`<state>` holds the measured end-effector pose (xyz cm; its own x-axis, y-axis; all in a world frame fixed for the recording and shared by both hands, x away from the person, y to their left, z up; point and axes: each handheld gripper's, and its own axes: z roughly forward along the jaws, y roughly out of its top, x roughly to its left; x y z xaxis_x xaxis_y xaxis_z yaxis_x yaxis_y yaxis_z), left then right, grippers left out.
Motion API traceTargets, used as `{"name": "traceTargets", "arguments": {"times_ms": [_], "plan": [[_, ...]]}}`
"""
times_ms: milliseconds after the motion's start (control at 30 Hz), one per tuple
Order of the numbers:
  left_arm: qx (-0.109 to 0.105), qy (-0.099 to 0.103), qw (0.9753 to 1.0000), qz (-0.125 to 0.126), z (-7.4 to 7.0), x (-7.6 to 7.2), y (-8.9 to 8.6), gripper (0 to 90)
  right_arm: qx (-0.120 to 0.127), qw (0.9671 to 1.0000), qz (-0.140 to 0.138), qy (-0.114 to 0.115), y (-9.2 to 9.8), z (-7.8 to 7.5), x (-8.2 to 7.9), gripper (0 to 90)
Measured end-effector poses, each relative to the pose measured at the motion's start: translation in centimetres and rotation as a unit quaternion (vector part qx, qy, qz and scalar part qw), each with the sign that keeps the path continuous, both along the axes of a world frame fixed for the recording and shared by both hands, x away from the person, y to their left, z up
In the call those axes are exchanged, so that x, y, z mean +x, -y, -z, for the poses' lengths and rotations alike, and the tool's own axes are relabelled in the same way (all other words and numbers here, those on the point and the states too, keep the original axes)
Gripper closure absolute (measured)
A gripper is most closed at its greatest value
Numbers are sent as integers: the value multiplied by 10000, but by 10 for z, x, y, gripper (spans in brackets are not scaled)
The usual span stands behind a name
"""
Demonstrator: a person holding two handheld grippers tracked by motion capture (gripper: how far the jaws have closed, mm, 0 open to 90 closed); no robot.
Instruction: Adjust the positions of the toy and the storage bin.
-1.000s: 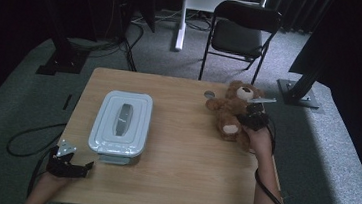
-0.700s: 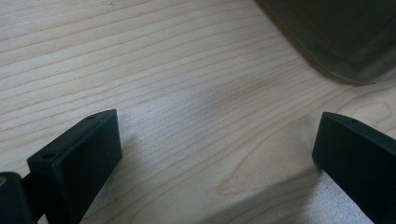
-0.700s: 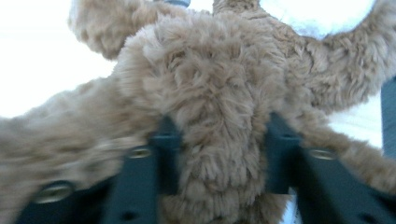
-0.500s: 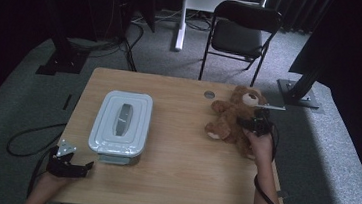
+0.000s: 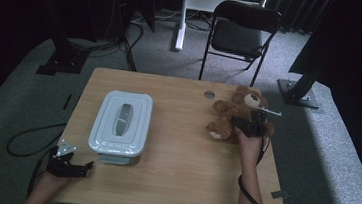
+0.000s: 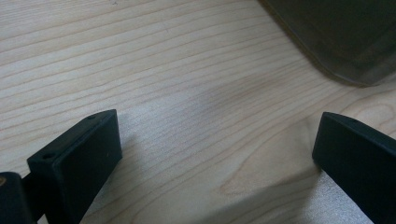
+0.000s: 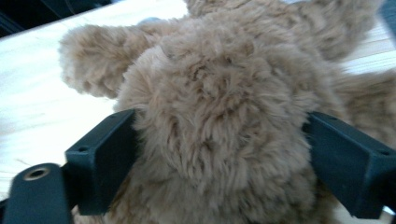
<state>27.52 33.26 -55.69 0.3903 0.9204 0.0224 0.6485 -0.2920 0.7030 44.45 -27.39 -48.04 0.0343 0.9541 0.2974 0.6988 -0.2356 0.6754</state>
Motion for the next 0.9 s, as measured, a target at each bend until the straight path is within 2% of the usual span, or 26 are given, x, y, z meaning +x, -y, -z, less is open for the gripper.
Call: {"name": "traceTargets", "arguments": {"times_ms": [100, 233, 333, 367, 400, 467, 500, 533, 600, 700, 767, 900], "plan": [[1, -1, 10000, 0, 0, 0, 0, 19, 136, 9999, -37, 48, -1, 4, 1, 107], [1, 0, 10000, -1, 0, 0, 0, 19, 60, 9999, -98, -2, -2, 12, 4, 102], [-1, 0, 10000, -9, 0, 0, 0, 19, -160, 9994, -260, -164, -5, 19, 7, 114], [-2, 1, 10000, -11, 0, 0, 0, 19, -160, 9994, -260, -164, -5, 19, 7, 114], [-3, 1, 10000, -14, 0, 0, 0, 19, -309, 9988, -359, -154, -8, 20, 8, 172], [-3, 1, 10000, -14, 0, 0, 0, 19, -382, 9983, -424, -141, -9, 20, 8, 172], [-3, 1, 10000, -14, 0, 0, 0, 19, -382, 9983, -424, -141, -9, 20, 8, 216], [-3, 1, 10000, -13, 0, 0, 0, 19, -509, 9971, -558, -80, -10, 17, 7, 397], [-4, 1, 10000, -13, 0, 0, 0, 19, -538, 9969, -567, -20, -10, 15, 6, 506], [-4, 1, 10000, -13, 0, 0, 0, 19, -649, 9963, -549, 154, -9, 12, 3, 620], [-3, 1, 10000, -13, 0, 0, 0, 19, -510, 9972, -485, 247, -3, 7, 3, 677], [-5, 0, 10000, -14, 0, 0, 0, 19, -710, 9948, -599, 412, 1, -3, 6, 714]]}}
